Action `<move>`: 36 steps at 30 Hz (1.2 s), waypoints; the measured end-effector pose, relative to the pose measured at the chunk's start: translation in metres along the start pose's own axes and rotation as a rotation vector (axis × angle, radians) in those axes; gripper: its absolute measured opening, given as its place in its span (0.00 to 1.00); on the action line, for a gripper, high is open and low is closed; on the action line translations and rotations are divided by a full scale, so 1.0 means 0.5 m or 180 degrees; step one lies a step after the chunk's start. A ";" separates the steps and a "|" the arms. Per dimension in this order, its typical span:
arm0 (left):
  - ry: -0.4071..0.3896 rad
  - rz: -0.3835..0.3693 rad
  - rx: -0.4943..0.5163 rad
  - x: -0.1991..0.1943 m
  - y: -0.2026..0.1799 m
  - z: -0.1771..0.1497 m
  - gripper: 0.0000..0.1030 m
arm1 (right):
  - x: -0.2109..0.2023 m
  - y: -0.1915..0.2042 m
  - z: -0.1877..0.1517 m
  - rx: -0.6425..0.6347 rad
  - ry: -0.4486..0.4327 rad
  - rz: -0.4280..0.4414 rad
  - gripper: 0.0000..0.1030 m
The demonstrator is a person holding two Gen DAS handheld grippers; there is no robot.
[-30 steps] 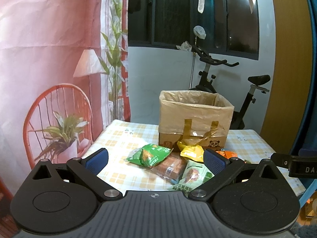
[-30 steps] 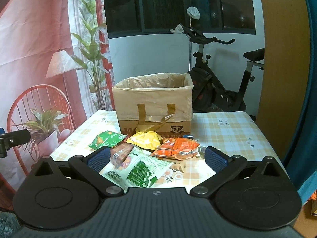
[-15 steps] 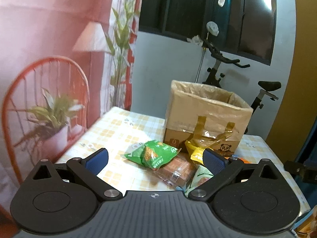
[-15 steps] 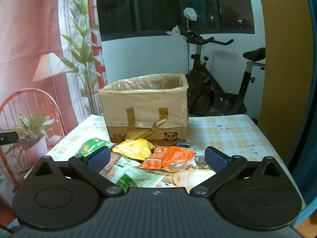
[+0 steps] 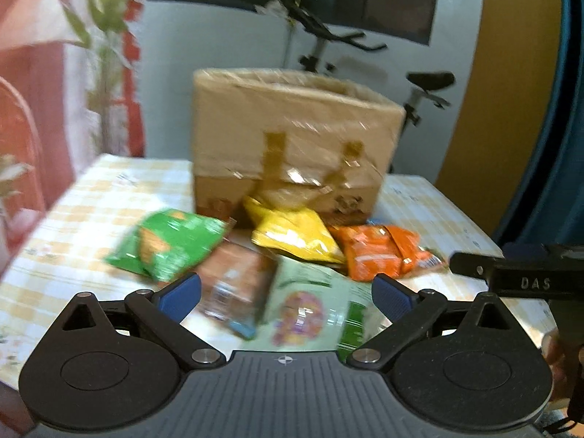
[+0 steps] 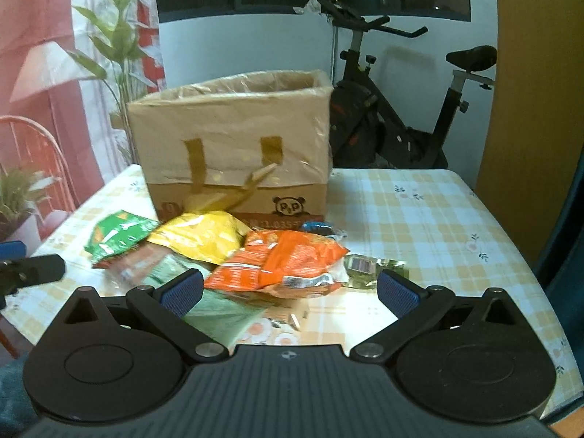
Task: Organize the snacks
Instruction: 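Grasp the pale green chip bag with the left tool while the right tool grasps the orange chip bag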
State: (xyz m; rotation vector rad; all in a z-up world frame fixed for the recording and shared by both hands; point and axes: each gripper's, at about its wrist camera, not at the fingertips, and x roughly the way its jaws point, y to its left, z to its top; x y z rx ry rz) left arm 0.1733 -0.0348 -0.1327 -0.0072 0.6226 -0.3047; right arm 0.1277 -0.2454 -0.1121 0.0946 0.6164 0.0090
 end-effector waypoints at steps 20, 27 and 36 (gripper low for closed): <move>0.0748 -0.0021 0.0285 0.166 -0.042 -0.065 0.89 | 0.079 -0.063 -0.023 0.0243 0.0263 0.0103 1.00; 0.0612 -0.0185 0.0185 0.123 -0.028 -0.048 0.69 | 0.082 -0.075 -0.024 0.0327 0.0302 0.0109 1.00; 0.0188 -0.0115 -0.0067 0.034 0.007 -0.020 0.69 | 0.079 -0.072 -0.020 0.0378 0.0314 0.0207 1.00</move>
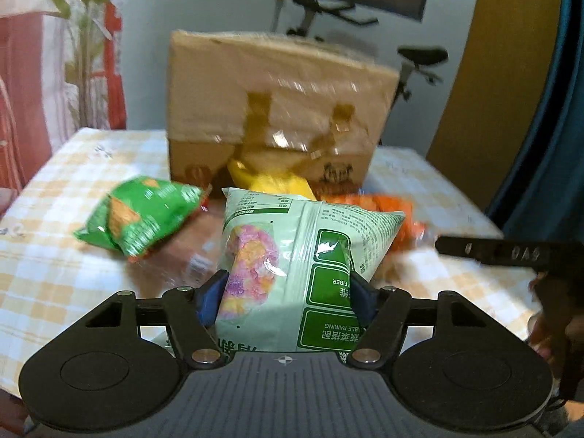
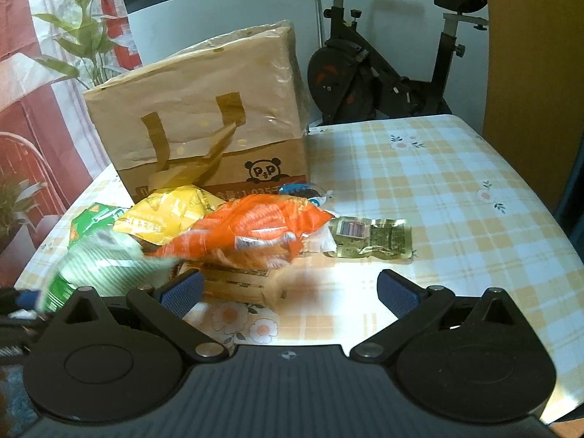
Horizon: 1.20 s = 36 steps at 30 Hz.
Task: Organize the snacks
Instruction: 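Grasp the pale green chip bag with the left tool while the right tool grasps the orange chip bag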
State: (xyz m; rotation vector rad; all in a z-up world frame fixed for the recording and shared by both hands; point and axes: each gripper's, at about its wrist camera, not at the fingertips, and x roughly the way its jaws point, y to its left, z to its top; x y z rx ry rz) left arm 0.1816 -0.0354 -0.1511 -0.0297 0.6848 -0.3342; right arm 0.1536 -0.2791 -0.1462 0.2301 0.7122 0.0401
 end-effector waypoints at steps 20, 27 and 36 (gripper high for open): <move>-0.0506 0.0585 -0.0295 -0.047 0.074 0.067 0.69 | 0.127 0.035 0.065 -0.0098 0.0053 0.0204 0.87; -0.0430 0.0542 -0.0320 -0.040 0.087 0.072 0.69 | 0.180 0.031 0.060 0.0047 0.0195 0.0270 0.78; -0.0504 0.0522 -0.0271 -0.050 0.090 0.078 0.69 | 0.120 0.032 0.060 0.0018 -0.0099 0.0181 0.51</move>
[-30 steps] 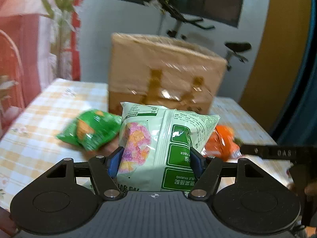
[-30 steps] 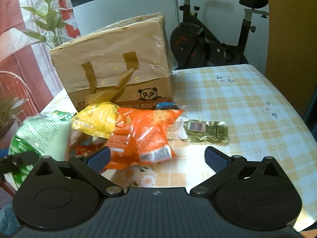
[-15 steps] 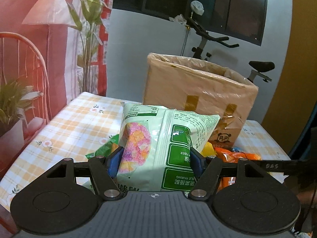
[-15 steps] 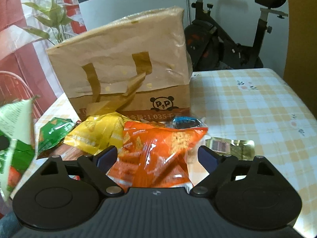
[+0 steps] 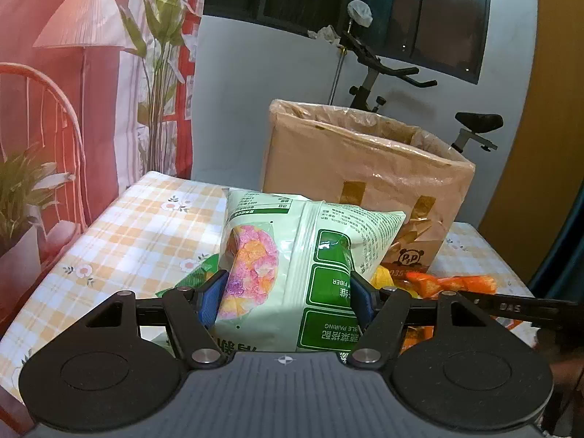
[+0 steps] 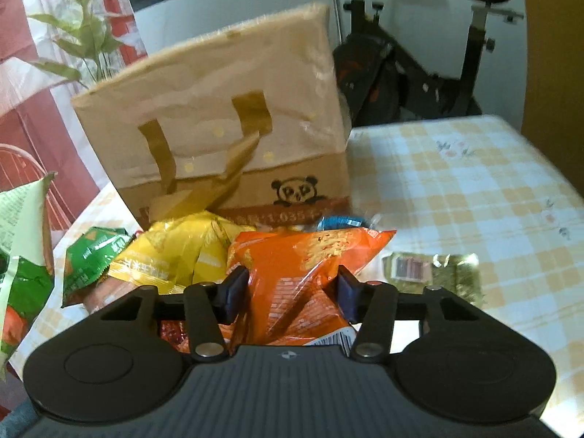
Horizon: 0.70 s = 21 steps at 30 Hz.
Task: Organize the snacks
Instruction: 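Grasp the pale green chip bag with the left tool while the right tool grasps the orange chip bag, then carry both bags over the box and open both tools to drop them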
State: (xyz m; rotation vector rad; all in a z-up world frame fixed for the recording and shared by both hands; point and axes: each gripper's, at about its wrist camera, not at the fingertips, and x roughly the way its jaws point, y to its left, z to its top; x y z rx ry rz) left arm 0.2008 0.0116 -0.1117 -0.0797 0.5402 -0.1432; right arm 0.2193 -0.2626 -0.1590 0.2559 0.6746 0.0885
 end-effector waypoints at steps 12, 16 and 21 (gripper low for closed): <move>-0.0223 -0.0134 0.0104 -0.011 -0.023 0.046 0.69 | -0.082 0.013 0.054 -0.0095 -0.0430 0.0103 0.51; -0.0248 -0.0192 0.0123 -0.002 -0.032 0.074 0.69 | -0.093 0.018 0.076 -0.0105 -0.0490 0.0146 0.51; -0.0399 -0.0229 0.0153 0.002 -0.043 0.115 0.69 | -0.116 0.025 0.113 -0.0162 -0.0621 0.0198 0.51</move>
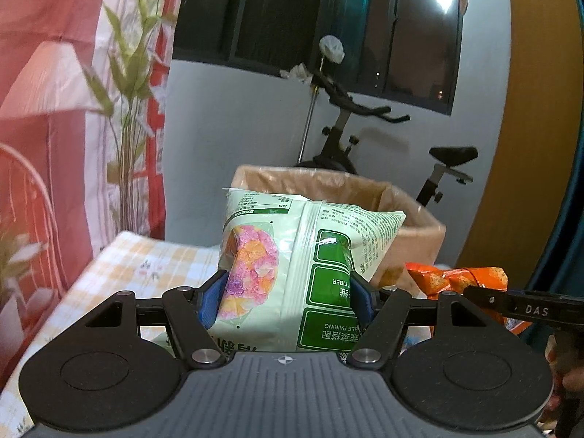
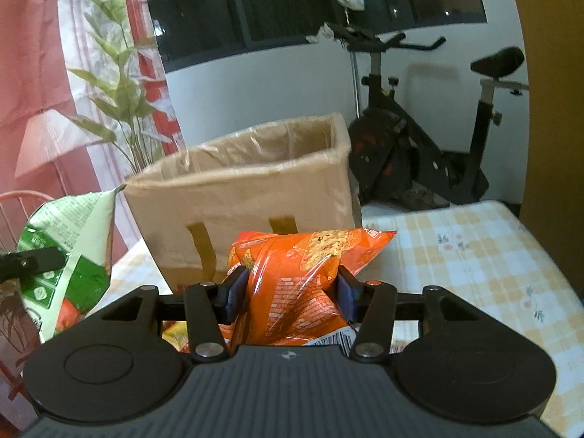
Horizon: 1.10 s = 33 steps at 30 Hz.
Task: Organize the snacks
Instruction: 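Carry both bags over the box and open both tools to drop them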
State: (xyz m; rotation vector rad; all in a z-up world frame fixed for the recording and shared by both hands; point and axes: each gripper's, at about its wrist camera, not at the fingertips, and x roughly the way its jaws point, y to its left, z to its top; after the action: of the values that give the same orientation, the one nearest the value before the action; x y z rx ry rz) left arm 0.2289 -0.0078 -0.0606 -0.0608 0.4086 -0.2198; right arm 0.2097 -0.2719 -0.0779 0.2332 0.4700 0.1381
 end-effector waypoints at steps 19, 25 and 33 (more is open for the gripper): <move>-0.0353 -0.0063 0.0238 0.028 -0.043 0.144 0.69 | -0.007 0.023 0.174 -0.0294 -0.0484 0.0157 0.51; -0.0355 0.0006 0.0328 0.073 -0.044 0.189 0.69 | 0.028 0.026 0.212 -0.0415 -0.0533 0.0124 0.51; -0.0263 0.0049 0.0433 0.155 -0.052 0.229 0.69 | 0.086 0.018 0.265 -0.0524 -0.0592 0.0186 0.51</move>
State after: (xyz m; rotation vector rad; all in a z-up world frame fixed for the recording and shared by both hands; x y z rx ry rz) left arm 0.3390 -0.0490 0.0170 0.0667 0.3108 -0.2285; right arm 0.3086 -0.2806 0.0206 0.0970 0.2653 0.2092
